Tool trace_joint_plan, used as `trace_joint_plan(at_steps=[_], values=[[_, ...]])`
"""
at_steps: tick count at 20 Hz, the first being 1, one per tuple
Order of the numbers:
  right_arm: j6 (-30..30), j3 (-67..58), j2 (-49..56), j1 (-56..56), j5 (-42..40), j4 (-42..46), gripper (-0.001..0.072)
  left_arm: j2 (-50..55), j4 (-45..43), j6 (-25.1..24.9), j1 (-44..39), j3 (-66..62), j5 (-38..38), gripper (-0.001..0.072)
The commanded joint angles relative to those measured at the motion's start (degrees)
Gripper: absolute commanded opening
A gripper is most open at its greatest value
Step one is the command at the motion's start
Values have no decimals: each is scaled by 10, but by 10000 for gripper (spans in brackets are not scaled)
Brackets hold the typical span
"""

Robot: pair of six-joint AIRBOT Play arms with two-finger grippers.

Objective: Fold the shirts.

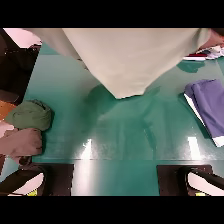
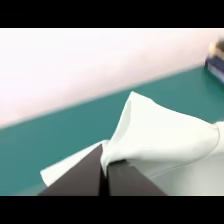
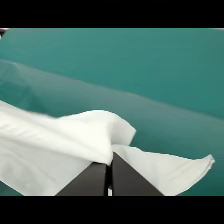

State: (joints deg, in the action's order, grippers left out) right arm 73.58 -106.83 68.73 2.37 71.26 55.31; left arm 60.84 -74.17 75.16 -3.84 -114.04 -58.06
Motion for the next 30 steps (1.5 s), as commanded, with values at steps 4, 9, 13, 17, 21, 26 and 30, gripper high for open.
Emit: trace_joint_plan(at_steps=[4, 9, 13, 17, 21, 26, 30], values=[[17, -123, -23, -3, 66, 4, 17, -96, -2, 0, 1, -45, 137, 21], [65, -23, -89, -3, 69, 31, 17, -121, 5, -2, 1, -65, 167, 21], [104, 41, -82, -3, 90, 74, 16, -48, 4, -2, 1, -36, 100, 21], [129, 97, -1, 13, 155, 75, 16, 100, 4, -1, 1, -3, -9, 22], [134, 158, 100, 40, 122, 75, 17, 262, 4, 17, 1, 29, -50, 23], [134, 186, 212, 50, 0, 72, 17, 405, 4, 20, 1, 31, -41, 23], [134, 187, 256, 50, -39, 72, 18, 425, 2, 29, 1, 31, -39, 373]])
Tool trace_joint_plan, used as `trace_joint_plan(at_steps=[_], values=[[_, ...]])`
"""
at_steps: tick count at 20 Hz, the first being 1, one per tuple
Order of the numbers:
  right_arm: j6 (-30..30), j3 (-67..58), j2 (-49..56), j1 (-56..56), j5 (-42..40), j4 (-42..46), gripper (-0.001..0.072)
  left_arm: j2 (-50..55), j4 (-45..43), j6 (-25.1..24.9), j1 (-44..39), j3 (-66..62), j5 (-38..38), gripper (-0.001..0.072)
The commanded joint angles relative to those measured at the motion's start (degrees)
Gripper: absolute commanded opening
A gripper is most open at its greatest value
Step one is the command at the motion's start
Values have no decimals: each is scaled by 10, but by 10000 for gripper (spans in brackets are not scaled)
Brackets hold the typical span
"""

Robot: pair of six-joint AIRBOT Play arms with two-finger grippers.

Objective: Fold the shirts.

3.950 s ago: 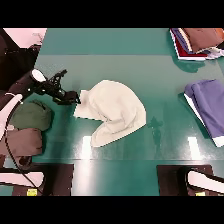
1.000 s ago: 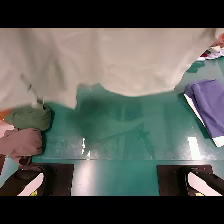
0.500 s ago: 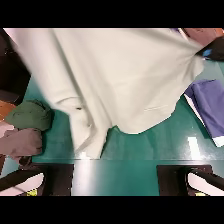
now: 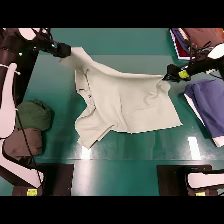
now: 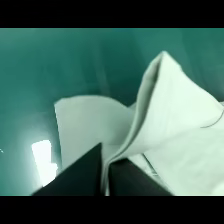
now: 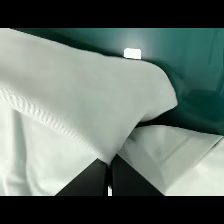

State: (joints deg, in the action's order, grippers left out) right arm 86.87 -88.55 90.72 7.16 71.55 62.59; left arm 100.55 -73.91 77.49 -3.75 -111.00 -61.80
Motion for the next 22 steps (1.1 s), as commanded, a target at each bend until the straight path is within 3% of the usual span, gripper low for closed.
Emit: trace_joint_plan(at_steps=[1, 2, 3, 4, 7, 10, 16, 22], values=[[1, 4, 38, 1, -52, -1, 21, 28, -1, 6, 0, -2, -3, 585], [1, 4, 38, 1, -61, 0, 97, 26, 0, 8, 3, -3, -6, 596], [1, 2, 38, -2, -64, 0, 338, 22, 1, 20, 9, -3, -11, 596], [1, -4, 37, -8, -50, 0, 416, 16, 2, 37, 17, -3, -23, 596], [-24, -26, 31, -35, 48, 0, 408, -21, 15, 53, 58, -2, -102, 595], [-60, 33, -24, -56, 102, 0, 407, -81, 61, 51, 96, 59, -158, 595], [-80, 221, -186, -71, 75, 0, 407, -285, 128, 11, 96, 450, -93, 596], [-80, 278, -276, -72, 60, 0, 406, -381, 271, -91, 96, 732, -21, 596]])
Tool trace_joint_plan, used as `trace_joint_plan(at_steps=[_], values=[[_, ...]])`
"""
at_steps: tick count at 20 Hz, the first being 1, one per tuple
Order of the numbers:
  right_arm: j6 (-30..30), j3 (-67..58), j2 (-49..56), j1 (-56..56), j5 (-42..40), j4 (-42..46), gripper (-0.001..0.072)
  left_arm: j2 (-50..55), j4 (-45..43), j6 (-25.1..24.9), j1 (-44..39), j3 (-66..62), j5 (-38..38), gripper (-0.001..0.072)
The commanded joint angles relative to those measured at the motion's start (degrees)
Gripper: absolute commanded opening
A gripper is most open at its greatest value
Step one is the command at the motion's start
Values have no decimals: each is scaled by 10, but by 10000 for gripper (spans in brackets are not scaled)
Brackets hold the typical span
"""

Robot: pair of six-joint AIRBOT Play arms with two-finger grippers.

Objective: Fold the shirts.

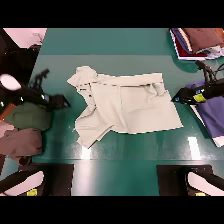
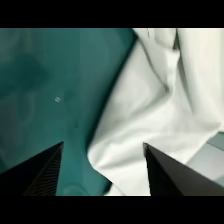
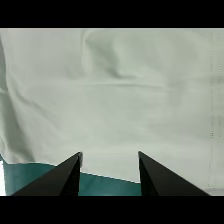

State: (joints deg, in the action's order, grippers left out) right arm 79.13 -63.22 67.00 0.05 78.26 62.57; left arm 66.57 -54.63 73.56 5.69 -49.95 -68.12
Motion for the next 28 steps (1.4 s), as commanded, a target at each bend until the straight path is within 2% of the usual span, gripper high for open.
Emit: trace_joint_plan(at_steps=[1, 8, 9, 11, 13, 15, 18, 23, 28], values=[[-2, 25, -46, -1, -7, 0, 406, -41, 90, -65, 1, 144, 52, 596], [-2, 24, -58, -1, -5, 0, 406, -39, 90, -76, -18, 200, 100, 595], [-2, 24, -58, -1, -7, 0, 406, -39, 90, -76, -39, 201, 109, 550], [-2, 24, -59, -2, -3, 2, 406, -39, 90, -72, -77, 201, 131, 341], [-2, 24, -59, -15, 13, 2, 406, -39, 92, -47, -86, 201, 132, 18], [-3, 25, -59, -49, 45, 2, 406, -40, 84, -30, -86, 188, 127, 22], [-19, 53, -59, -132, 86, 6, 406, -40, 76, -31, -86, 132, 94, 22], [-58, 186, -45, -272, 26, 4, 414, -40, 70, -35, -86, 36, 76, 23], [-88, 218, 45, -297, 7, -21, 414, -40, 70, -35, -86, 20, 82, 23]])
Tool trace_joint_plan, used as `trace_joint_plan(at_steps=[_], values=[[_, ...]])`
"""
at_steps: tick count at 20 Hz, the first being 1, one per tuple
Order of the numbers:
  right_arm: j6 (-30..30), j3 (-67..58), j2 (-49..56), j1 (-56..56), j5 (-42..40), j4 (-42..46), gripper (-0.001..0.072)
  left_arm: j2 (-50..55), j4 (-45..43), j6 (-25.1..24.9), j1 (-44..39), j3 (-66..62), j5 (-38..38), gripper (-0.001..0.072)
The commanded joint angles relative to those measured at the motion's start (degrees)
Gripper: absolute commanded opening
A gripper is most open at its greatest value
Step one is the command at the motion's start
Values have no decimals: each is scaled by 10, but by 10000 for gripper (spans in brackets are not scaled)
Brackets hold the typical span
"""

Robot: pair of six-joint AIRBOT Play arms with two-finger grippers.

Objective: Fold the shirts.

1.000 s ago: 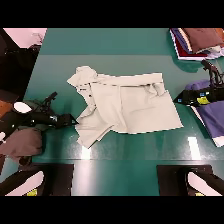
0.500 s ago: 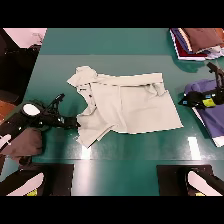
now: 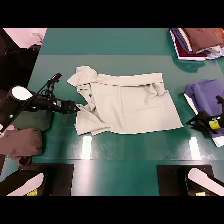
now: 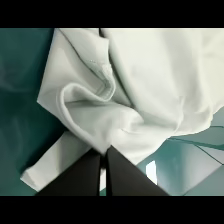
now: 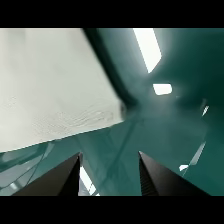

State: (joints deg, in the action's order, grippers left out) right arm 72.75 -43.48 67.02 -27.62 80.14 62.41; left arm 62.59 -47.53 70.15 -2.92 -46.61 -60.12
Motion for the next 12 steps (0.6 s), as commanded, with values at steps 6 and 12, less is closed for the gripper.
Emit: trace_joint_plan(at_steps=[6, 12], values=[[-43, 21, 98, 13, -64, -87, 322, 0, -1, 0, 0, -14, 5, 22], [-44, 19, 92, 61, -79, -87, 17, 0, -1, 20, 0, -22, 3, 22]])
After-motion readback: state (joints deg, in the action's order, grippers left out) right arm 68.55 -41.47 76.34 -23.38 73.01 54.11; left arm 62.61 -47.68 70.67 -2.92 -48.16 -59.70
